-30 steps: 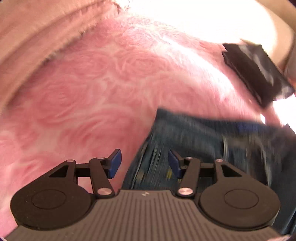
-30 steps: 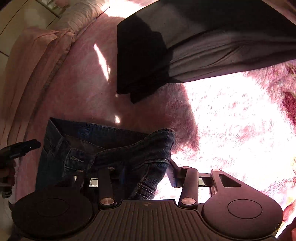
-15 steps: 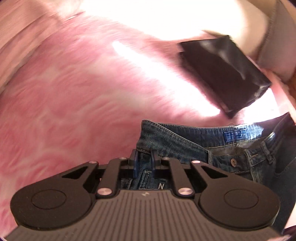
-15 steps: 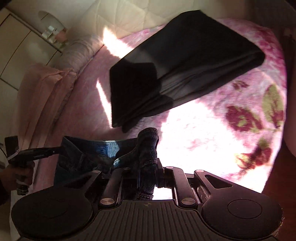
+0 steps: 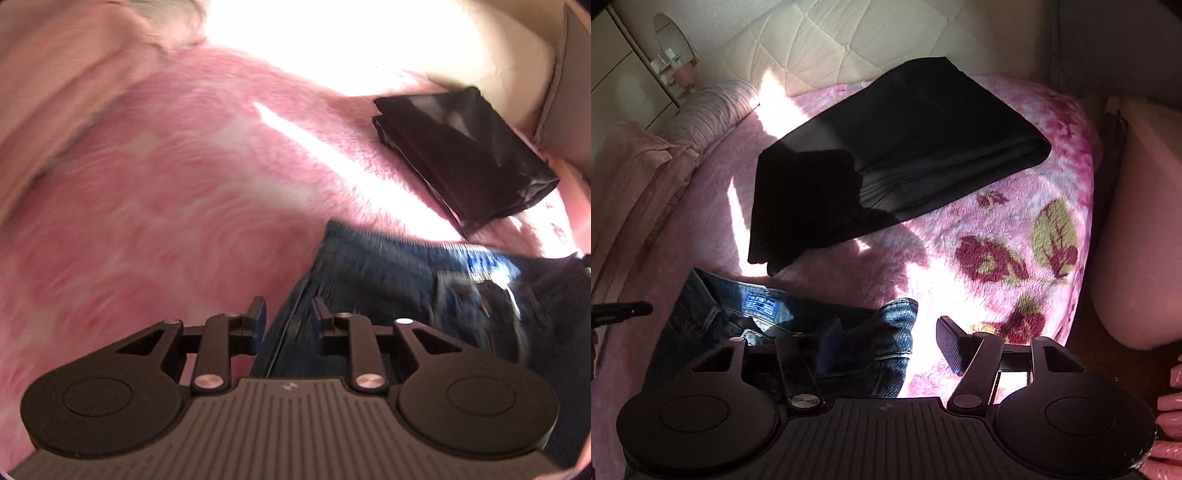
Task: Fold clothes
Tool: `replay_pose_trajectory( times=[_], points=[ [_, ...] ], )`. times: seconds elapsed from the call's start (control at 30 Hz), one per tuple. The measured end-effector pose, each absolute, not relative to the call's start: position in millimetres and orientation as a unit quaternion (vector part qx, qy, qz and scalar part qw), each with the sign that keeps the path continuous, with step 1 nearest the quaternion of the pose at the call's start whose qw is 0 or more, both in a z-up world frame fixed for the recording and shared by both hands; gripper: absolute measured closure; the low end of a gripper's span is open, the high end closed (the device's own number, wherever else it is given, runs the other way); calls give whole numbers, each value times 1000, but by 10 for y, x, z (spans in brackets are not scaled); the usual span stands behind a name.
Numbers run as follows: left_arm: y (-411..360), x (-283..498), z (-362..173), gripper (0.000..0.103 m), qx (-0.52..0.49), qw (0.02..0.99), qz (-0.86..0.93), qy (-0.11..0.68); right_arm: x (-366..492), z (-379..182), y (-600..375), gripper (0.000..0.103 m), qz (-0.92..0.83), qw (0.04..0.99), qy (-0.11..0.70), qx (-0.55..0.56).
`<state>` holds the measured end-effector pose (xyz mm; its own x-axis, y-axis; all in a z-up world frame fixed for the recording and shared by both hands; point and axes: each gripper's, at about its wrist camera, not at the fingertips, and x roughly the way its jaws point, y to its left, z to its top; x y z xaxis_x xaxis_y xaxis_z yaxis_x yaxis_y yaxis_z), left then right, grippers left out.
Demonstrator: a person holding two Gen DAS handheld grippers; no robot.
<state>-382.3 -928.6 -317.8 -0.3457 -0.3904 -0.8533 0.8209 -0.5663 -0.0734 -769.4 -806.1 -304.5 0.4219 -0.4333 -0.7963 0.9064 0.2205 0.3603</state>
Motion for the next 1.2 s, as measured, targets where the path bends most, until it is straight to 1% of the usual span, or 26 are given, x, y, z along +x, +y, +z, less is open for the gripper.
replay_pose_trajectory(
  times=[0.1, 0.2, 0.37, 0.4, 0.47, 0.5, 0.63, 0.73, 0.8, 0.87, 0.9, 1.03, 1.1, 1.2],
  points=[
    [-8644, -3325, -2969, 72, 419, 404, -768, 268, -7670, -2932, -7720, 42, -454, 732, 282, 422],
    [-7734, -2826, -2993, 68, 458, 399, -752, 255, -7485, -2960, -7243, 42, -439, 735, 296, 423],
    [-6119, -2047, -3117, 67, 516, 333, -750, 245, -7219, -3130, -6123, 42, -400, 728, 330, 448],
    [-5819, -1905, -3120, 66, 522, 319, -751, 247, -7156, -3163, -5887, 42, -390, 727, 340, 451],
    [-5278, -1636, -3153, 58, 532, 302, -748, 258, -6954, -3215, -5464, 42, -359, 731, 369, 448],
    [-5075, -1526, -3199, 54, 537, 298, -743, 266, -6839, -3237, -5268, 42, -341, 735, 384, 443],
    [-4547, -1216, -3447, 51, 559, 310, -720, 271, -6332, -3277, -4701, 42, -270, 746, 451, 409],
    [-4448, -1143, -3621, 49, 550, 313, -717, 293, -6133, -3259, -4488, 42, -253, 751, 476, 381],
    [-4416, -1134, -3694, 49, 545, 315, -721, 290, -6072, -3261, -4422, 42, -253, 748, 487, 373],
    [-4419, -1129, -3683, 76, 541, 324, -721, 287, -6082, -3278, -4431, 42, -258, 740, 489, 383],
    [-4411, -1126, -3621, 100, 538, 334, -720, 283, -6085, -3276, -4439, 42, -260, 738, 490, 385],
    [-4147, -1091, -3151, 100, 509, 349, -740, 268, -6004, -3161, -4450, 42, -255, 752, 496, 351],
    [-3954, -1071, -2870, 100, 489, 351, -755, 261, -5854, -3038, -4352, 42, -227, 776, 514, 287],
    [-3586, -1154, -2551, 100, 476, 342, -764, 271, -5641, -2997, -4224, 42, -148, 809, 548, 151]
  ],
)
